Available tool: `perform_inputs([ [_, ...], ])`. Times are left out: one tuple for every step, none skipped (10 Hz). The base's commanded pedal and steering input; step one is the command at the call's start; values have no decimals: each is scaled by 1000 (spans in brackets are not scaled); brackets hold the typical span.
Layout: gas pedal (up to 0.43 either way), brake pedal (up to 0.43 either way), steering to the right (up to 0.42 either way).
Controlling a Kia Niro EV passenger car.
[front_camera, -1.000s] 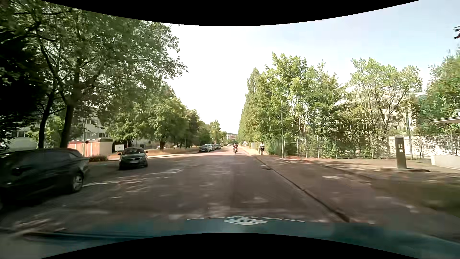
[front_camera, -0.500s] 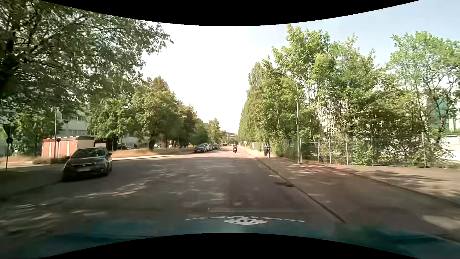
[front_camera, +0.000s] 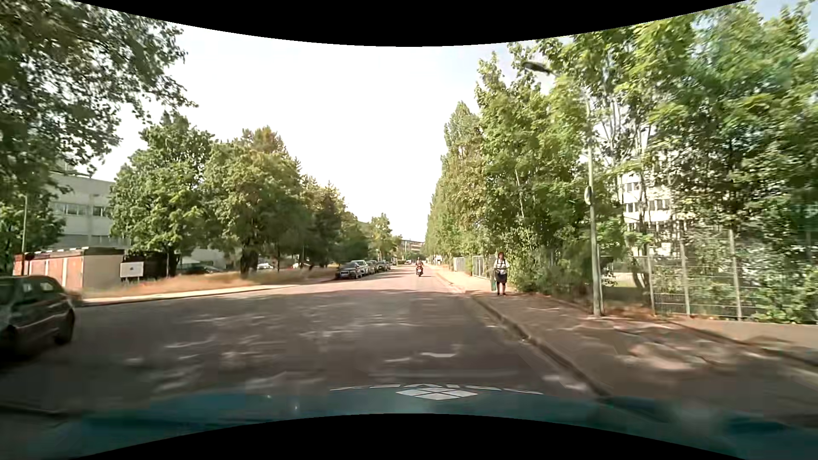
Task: Follow the waypoints while adhering to traffic rules and regulations
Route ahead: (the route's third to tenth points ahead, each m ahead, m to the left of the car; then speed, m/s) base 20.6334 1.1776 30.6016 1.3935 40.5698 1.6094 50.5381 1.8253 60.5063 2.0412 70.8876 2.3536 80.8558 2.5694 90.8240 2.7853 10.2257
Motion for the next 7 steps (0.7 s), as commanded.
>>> perform_inputs([
  [150, 0, -13],
  [150, 0, -13],
  [150, 0, -12],
  [150, 0, -9],
  [150, 0, -5],
  [118, 0, -5],
  [110, 0, -4],
])
